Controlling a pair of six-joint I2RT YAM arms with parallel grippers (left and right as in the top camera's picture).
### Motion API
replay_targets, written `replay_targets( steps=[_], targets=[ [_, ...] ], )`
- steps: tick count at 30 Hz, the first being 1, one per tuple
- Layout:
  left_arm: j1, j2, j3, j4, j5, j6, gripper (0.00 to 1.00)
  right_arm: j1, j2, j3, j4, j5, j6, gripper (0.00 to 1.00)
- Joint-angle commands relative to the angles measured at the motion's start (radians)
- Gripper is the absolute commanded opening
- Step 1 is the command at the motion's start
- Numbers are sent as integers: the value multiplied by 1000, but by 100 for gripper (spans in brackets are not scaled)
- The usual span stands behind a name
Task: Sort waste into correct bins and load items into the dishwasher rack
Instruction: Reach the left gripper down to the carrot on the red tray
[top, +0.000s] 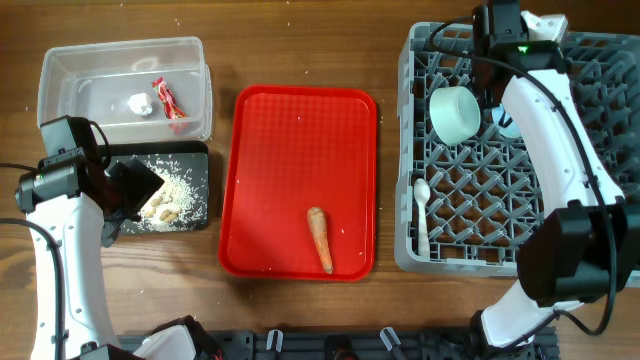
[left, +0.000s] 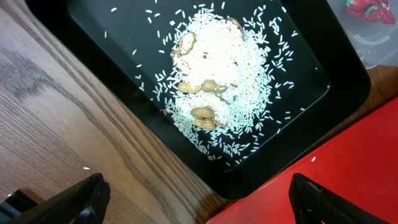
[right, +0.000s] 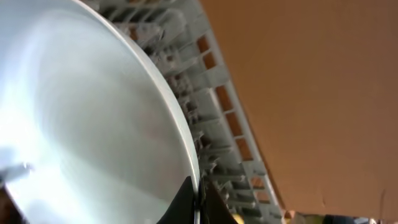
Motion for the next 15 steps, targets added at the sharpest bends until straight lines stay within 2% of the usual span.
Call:
replay_targets(
  steps=[1,7,9,13,15],
  targets=[
    [4,-10,12,2,9,1,94,8,18,-6,-24,-116,72,4],
    [3,-10,12,2,9,1,94,16,17,-6,-87,-544,62,4],
    [3,-10,12,1,10,1,93,16,14,-6,-112,-617,62,10],
    [-13,-10,12,-10,66,1,92,16,-37,-6,-130,-716,62,13],
    [-52,-10,12,-8,69,1,92,16,-85,-6,-130,-763,60,26]
  ],
)
